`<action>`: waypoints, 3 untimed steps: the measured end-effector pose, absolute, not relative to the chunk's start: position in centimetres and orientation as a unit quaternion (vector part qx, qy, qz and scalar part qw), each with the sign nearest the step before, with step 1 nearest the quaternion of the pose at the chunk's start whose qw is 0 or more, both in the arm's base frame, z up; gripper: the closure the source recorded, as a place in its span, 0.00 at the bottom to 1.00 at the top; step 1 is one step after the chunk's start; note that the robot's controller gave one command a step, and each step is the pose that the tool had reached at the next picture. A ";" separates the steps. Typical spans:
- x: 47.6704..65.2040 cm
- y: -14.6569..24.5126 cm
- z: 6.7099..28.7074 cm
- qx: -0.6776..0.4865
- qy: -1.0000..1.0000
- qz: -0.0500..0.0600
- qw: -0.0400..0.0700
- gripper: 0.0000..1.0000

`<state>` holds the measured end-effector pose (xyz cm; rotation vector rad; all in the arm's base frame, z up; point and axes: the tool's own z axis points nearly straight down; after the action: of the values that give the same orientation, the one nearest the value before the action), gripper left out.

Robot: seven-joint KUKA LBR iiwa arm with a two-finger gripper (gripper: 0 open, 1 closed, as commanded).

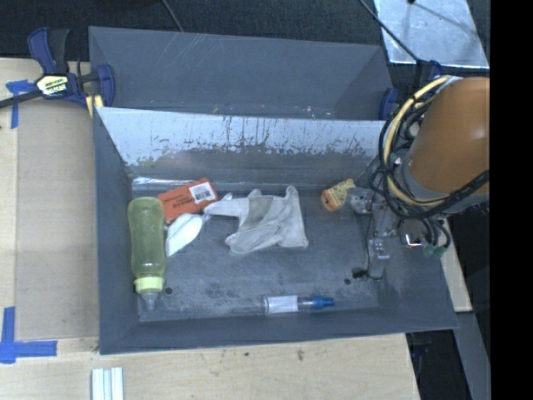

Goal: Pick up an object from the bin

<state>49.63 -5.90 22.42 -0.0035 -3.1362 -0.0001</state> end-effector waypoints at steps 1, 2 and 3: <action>49.8 -5.9 22.9 0.000 -1.000 0.000 -0.002 0.00; 52.2 -4.7 19.8 0.036 -0.999 0.001 -0.005 0.00; 52.2 -2.0 14.7 0.132 -0.991 0.000 -0.003 0.00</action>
Offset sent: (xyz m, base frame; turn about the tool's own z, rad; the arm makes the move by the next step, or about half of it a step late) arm 0.0541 0.0319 -0.0755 -0.1731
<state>52.17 -2.00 14.73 0.4166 -3.1198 0.0016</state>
